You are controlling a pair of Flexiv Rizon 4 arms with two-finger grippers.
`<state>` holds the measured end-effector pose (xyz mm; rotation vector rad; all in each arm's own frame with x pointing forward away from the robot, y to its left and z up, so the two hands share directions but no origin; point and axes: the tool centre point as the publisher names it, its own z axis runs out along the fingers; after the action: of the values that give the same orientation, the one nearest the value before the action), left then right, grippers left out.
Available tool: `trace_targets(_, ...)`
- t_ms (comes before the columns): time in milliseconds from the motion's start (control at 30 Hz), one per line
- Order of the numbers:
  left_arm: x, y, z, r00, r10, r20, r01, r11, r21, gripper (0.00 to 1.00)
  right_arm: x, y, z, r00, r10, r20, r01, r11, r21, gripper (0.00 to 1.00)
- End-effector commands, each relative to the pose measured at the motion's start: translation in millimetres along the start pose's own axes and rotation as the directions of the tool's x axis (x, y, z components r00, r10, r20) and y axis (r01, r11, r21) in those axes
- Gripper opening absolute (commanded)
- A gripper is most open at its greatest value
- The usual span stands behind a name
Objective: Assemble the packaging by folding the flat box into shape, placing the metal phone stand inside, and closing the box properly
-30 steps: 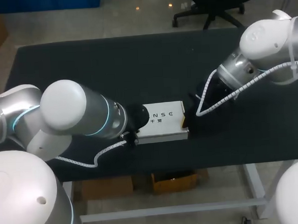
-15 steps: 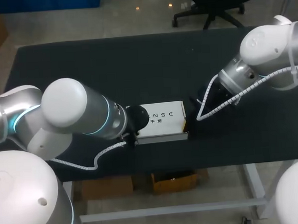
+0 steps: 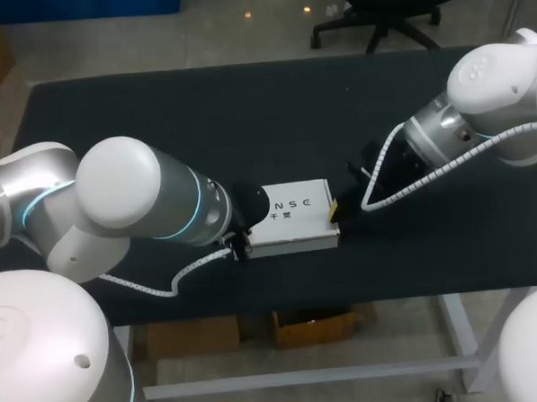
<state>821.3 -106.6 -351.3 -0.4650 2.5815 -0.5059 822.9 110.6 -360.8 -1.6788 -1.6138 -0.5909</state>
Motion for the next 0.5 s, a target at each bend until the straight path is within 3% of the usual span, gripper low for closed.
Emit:
trace_targets(33,2.9,-5.0,-25.8,0.999,-0.011,0.037,0.011,1.0,-0.021,0.33,2.4,-13.7,-23.4,0.999,-0.029,-0.033,0.027,0.997,-0.071,0.04)
trace_targets(67,2.8,-6.2,-28.5,0.999,-0.024,0.036,0.025,0.999,-0.024,0.49,3.7,-12.9,-27.5,0.998,-0.041,-0.037,0.038,0.996,-0.08,0.05)
trace_targets(100,2.8,-7.4,-30.8,0.999,-0.03,0.032,0.03,0.999,-0.023,0.82,4.9,-12.0,-31.8,0.997,-0.057,-0.044,0.053,0.994,-0.092,0.14)
trace_targets(133,3.0,-8.5,-33.4,0.999,-0.04,0.026,0.041,0.999,-0.026,1.0,6.1,-11.3,-36.5,0.997,-0.07,-0.044,0.065,0.992,-0.112,0.2)
trace_targets(267,11.1,-14.5,-43.8,0.996,-0.078,0.035,0.08,0.994,-0.071,1.0,8.6,-6.4,-53.4,0.99,-0.131,-0.048,0.122,0.979,-0.162,0.53)
trace_targets(333,19.2,-18.0,-49.0,0.995,-0.094,0.019,0.095,0.992,-0.081,1.0,8.1,-1.3,-62.0,0.984,-0.173,-0.048,0.162,0.969,-0.186,0.95)
trace_targets(367,22.4,-19.8,-51.5,0.994,-0.104,0.015,0.105,0.99,-0.093,1.0,7.5,0.5,-66.0,0.981,-0.191,-0.04,0.18,0.962,-0.204,1.0)
trace_targets(500,34.8,-27.4,-61.3,0.99,-0.143,-0.012,0.141,0.983,-0.118,1.0,5.2,9.1,-87.9,0.959,-0.278,-0.047,0.256,0.928,-0.271,1.0)
